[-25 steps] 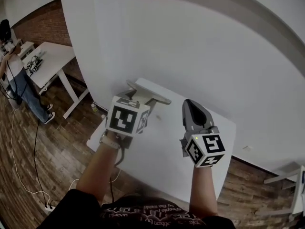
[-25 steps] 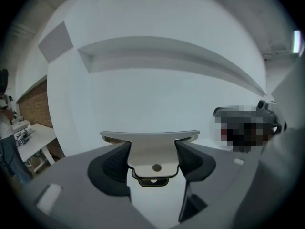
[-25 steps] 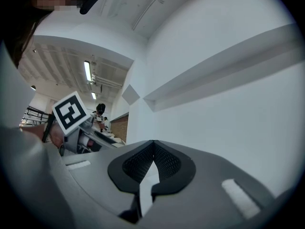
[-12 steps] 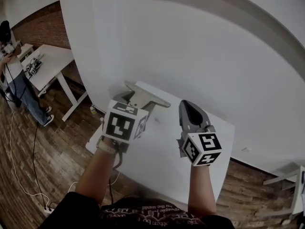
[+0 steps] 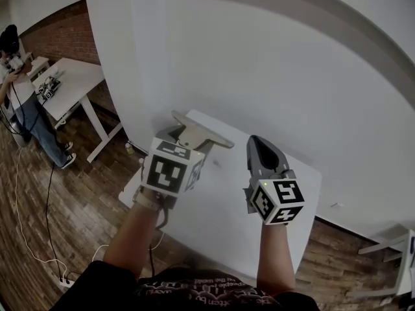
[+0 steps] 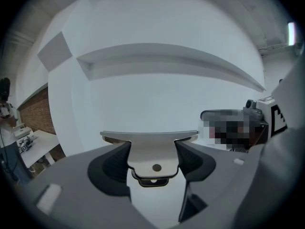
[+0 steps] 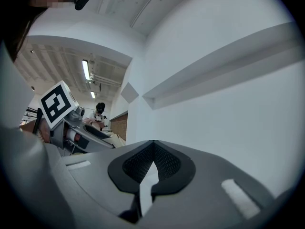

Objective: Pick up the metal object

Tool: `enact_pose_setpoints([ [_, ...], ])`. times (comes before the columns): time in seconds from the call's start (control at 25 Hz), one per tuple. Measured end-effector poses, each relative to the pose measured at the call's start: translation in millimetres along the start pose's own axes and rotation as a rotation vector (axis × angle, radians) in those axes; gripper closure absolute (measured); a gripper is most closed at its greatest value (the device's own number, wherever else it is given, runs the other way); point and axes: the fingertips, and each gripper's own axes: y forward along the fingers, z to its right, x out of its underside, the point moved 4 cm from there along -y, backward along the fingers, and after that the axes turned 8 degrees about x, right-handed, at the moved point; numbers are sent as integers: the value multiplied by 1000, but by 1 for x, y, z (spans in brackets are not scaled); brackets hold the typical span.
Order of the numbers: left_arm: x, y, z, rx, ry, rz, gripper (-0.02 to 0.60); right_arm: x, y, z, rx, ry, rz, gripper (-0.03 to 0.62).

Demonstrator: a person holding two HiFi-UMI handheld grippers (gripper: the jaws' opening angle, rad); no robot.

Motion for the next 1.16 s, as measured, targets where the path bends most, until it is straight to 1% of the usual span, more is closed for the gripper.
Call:
enact_pose_setpoints([
  [0.64,6,1,-4,-5,-19,-4,287,2,3,-3,-9,-19,-6,584],
  [1.16,5,2,0,-10,-16,-5,287,2,0,3,-2,-24,-8,583],
])
